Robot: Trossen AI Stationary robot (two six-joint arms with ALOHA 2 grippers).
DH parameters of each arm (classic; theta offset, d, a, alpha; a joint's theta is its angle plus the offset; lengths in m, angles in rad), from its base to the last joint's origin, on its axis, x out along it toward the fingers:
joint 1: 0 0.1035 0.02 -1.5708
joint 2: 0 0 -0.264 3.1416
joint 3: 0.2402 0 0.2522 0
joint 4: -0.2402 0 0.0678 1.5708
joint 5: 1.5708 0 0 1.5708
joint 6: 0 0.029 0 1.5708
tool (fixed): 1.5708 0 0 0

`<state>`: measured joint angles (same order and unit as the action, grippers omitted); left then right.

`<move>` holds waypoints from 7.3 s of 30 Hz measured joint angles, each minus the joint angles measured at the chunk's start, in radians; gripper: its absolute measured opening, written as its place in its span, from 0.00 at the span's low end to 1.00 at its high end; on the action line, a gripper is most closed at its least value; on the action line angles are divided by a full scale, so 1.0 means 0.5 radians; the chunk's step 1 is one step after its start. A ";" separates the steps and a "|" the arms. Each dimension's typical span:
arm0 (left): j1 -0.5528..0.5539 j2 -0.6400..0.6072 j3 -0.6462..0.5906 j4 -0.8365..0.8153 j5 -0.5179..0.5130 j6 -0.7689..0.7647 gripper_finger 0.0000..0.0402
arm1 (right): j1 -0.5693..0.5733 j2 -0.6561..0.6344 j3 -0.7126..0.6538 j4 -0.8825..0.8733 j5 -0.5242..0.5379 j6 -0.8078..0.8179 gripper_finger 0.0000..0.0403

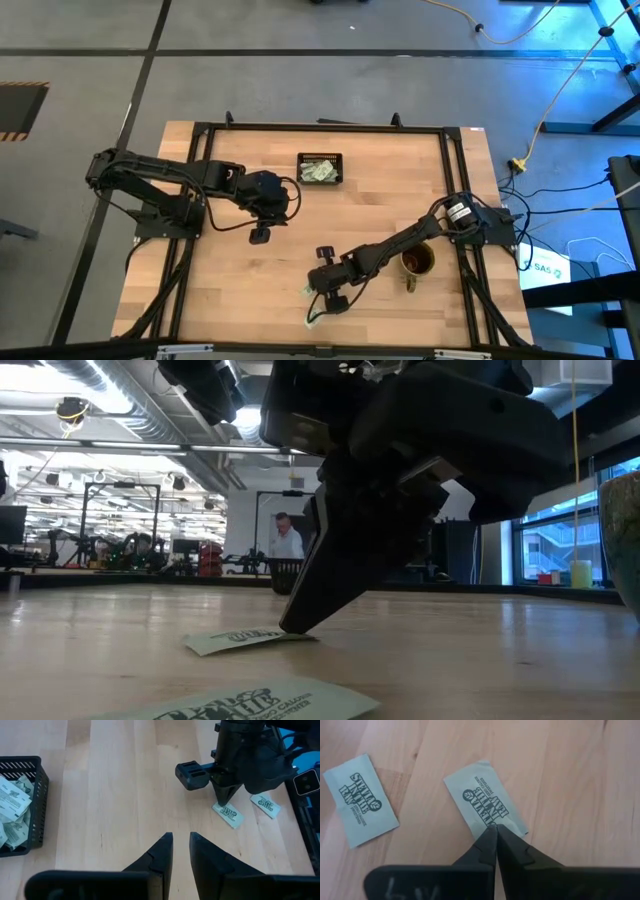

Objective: Pick and place Stevia / Truvia into bins
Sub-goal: Put the white stevia packet into the black bin

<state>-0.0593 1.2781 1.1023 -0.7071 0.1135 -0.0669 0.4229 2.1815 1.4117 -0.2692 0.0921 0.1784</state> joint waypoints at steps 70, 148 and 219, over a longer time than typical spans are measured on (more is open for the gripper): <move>0.000 0.000 0.000 -0.001 -0.001 0.004 0.15 | 0.004 -0.002 -0.006 0.260 -0.130 0.237 0.25; -0.277 -0.007 -0.003 -0.350 -0.252 -0.191 0.15 | -1.282 -0.532 -0.006 -0.521 0.299 0.507 0.00; -0.334 0.103 0.001 0.502 -0.331 0.140 0.19 | -0.823 -0.961 -0.158 -0.393 0.407 0.253 0.18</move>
<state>-0.2265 1.3294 1.1027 -0.4559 -0.0518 0.0030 0.0113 1.7011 1.3327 -0.4657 0.2955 0.3050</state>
